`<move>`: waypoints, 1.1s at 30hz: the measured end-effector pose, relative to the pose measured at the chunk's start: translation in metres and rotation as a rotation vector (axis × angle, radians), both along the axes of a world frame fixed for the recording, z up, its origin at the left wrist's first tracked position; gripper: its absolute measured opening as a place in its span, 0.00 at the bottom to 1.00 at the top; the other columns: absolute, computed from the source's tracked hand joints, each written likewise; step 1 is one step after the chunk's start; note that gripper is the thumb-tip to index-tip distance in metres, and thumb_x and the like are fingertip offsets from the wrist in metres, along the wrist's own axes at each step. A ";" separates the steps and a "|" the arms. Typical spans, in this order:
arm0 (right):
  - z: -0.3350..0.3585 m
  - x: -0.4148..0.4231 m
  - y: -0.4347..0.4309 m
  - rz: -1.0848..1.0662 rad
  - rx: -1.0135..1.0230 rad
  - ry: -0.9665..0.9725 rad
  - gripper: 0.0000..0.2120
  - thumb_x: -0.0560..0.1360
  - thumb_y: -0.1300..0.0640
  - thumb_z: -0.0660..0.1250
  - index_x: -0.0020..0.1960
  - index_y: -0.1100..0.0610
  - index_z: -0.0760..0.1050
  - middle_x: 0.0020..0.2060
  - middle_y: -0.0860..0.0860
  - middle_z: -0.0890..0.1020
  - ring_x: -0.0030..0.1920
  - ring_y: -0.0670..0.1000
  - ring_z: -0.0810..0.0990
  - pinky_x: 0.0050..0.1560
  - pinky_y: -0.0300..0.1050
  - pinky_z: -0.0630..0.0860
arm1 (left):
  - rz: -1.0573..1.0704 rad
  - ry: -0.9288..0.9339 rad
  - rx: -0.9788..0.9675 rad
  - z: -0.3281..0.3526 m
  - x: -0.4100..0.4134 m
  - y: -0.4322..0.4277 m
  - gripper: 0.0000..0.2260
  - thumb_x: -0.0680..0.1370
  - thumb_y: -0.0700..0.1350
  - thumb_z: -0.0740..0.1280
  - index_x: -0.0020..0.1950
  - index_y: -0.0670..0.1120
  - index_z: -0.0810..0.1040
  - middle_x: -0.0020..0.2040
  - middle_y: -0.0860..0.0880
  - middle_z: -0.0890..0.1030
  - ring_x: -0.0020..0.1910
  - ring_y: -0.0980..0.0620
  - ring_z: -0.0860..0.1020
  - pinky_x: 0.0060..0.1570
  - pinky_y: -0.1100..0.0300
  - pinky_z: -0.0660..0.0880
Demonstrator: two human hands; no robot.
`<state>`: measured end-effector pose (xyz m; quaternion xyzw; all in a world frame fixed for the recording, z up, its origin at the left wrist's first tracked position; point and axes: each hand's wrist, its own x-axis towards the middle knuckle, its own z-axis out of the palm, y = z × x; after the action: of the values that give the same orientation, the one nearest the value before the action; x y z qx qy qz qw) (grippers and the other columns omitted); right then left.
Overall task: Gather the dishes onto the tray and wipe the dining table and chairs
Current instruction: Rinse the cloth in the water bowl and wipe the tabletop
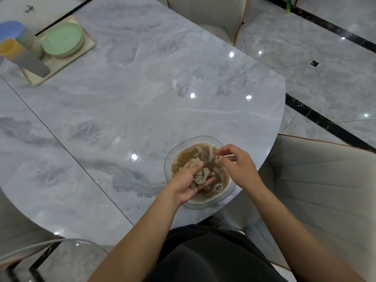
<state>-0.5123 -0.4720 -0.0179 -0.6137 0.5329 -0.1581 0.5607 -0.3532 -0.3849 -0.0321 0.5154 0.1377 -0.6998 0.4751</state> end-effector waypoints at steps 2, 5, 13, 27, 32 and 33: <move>-0.002 -0.001 0.000 -0.007 0.005 -0.015 0.11 0.78 0.61 0.67 0.48 0.45 0.81 0.48 0.41 0.85 0.50 0.48 0.83 0.51 0.45 0.81 | -0.061 -0.063 -0.001 -0.002 0.000 0.001 0.14 0.82 0.38 0.70 0.66 0.43 0.74 0.56 0.37 0.83 0.50 0.41 0.84 0.36 0.56 0.84; -0.005 -0.004 0.000 -0.019 0.007 -0.017 0.10 0.78 0.62 0.68 0.46 0.47 0.82 0.46 0.41 0.85 0.50 0.49 0.84 0.55 0.56 0.82 | -0.075 -0.115 0.008 -0.005 0.000 0.003 0.10 0.82 0.34 0.68 0.58 0.46 0.75 0.55 0.38 0.83 0.42 0.47 0.84 0.28 0.63 0.77; -0.006 -0.002 0.001 -0.010 -0.017 -0.031 0.13 0.78 0.64 0.66 0.43 0.48 0.83 0.45 0.43 0.85 0.49 0.49 0.84 0.56 0.54 0.81 | -0.017 -0.095 -0.062 -0.009 -0.001 0.003 0.08 0.81 0.47 0.71 0.56 0.45 0.79 0.42 0.43 0.77 0.36 0.50 0.73 0.24 0.64 0.68; -0.010 0.001 0.003 -0.007 -0.027 -0.011 0.13 0.78 0.61 0.67 0.44 0.44 0.84 0.52 0.46 0.83 0.48 0.46 0.83 0.51 0.40 0.78 | -0.075 -0.223 0.074 -0.018 -0.009 -0.013 0.17 0.80 0.61 0.71 0.53 0.47 0.78 0.34 0.50 0.75 0.26 0.55 0.70 0.18 0.67 0.60; -0.007 -0.001 0.001 -0.054 -0.009 -0.041 0.13 0.78 0.62 0.66 0.43 0.46 0.84 0.51 0.47 0.83 0.49 0.49 0.84 0.50 0.42 0.80 | -0.062 -0.304 0.145 -0.015 -0.012 -0.020 0.14 0.81 0.59 0.70 0.54 0.48 0.80 0.31 0.51 0.76 0.24 0.55 0.68 0.19 0.67 0.60; -0.007 -0.001 0.001 -0.058 -0.005 -0.041 0.13 0.79 0.62 0.66 0.43 0.46 0.84 0.51 0.47 0.83 0.50 0.49 0.84 0.50 0.42 0.80 | -0.079 -0.322 0.146 -0.015 -0.013 -0.021 0.14 0.81 0.59 0.69 0.53 0.48 0.80 0.30 0.51 0.75 0.23 0.55 0.68 0.19 0.67 0.59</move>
<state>-0.5137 -0.4708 -0.0245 -0.5959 0.5386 -0.1880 0.5652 -0.3660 -0.4054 -0.0469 0.6590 0.0899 -0.6143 0.4247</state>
